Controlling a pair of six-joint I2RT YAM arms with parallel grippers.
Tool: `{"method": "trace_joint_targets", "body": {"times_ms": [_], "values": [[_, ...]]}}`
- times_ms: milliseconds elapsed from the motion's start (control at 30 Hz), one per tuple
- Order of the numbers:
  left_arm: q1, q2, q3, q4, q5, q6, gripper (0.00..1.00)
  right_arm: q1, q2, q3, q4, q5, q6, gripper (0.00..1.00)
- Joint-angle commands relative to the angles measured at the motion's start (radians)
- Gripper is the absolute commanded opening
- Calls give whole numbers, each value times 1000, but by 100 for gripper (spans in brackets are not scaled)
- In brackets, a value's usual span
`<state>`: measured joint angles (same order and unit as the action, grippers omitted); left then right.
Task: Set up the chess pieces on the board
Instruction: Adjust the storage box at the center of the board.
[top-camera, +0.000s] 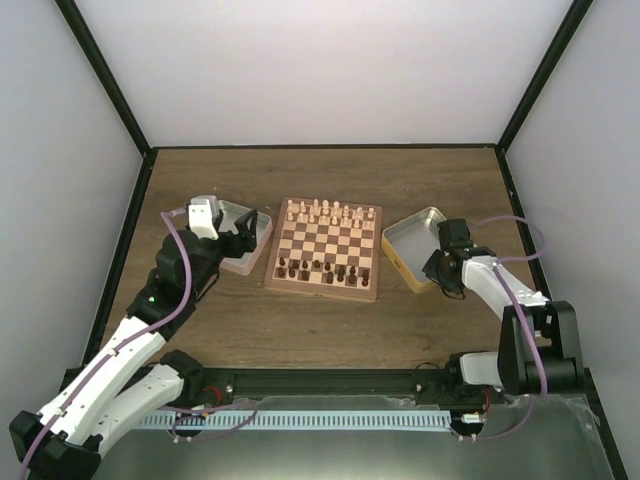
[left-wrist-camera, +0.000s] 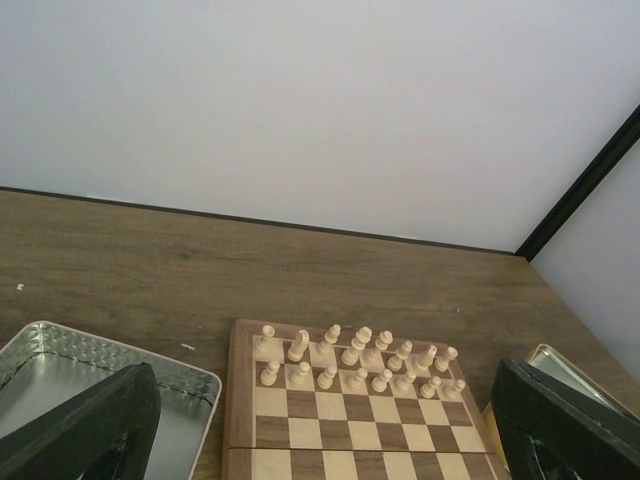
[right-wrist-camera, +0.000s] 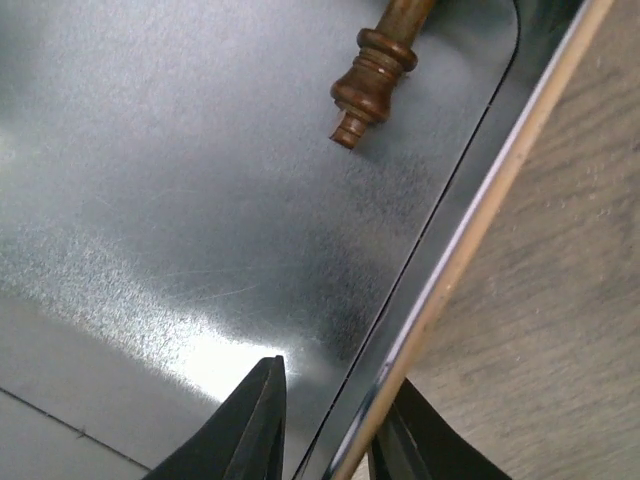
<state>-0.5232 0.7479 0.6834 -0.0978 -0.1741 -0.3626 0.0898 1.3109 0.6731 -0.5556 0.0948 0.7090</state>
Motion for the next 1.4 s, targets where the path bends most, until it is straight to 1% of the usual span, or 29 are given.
{"method": "trace_joint_targets", "body": {"times_ms": [0, 67, 133, 200, 233, 300, 333, 433, 500, 567, 733, 800, 833, 967, 1100, 1167, 1267, 1367], "values": [[6, -2, 9, 12, -10, 4, 93, -9, 39, 32, 30, 37, -151, 23], [6, 3, 11, 13, -7, 4, 93, -14, 51, 59, 26, 56, -169, 23], [5, 7, 14, 10, -4, 4, 93, -19, 65, 89, 23, 108, -177, 23], [6, 8, 17, 6, -2, 4, 93, -41, 87, 117, 32, 121, -207, 24], [6, 6, 16, 4, -2, 4, 93, -57, 97, 127, 39, 126, -219, 28], [5, 1, 18, -2, -2, 3, 93, -97, 114, 145, 52, 145, -227, 42], [6, -1, 16, -5, -1, 3, 93, -123, 119, 154, 56, 154, -225, 44], [6, -10, 9, -8, -6, -1, 94, -189, 124, 181, 79, 141, -225, 45], [5, -15, 4, -4, -6, -2, 95, -210, 134, 202, 94, 150, -228, 45], [5, -13, 1, -1, -3, -5, 95, -225, 160, 231, 107, 149, -240, 42], [6, -1, 2, 1, 4, -8, 95, -263, 288, 306, 140, 64, -302, 24], [6, 2, 1, 1, 7, -10, 95, -267, 342, 352, 136, 69, -329, 17], [6, 2, 2, 1, 9, -10, 95, -267, 364, 370, 140, 79, -352, 17], [6, 2, 0, -1, 14, -13, 96, -277, 405, 427, 198, 106, -431, 17], [6, 6, -2, 1, 20, -16, 96, -278, 436, 475, 283, 129, -525, 22], [6, 7, -1, 0, 23, -16, 96, -279, 481, 537, 266, 162, -545, 26], [6, 4, -2, -1, 22, -16, 97, -278, 520, 642, 165, 187, -497, 29], [6, 6, -8, 6, 19, -19, 97, -266, 461, 619, 135, 120, -413, 31]]}}
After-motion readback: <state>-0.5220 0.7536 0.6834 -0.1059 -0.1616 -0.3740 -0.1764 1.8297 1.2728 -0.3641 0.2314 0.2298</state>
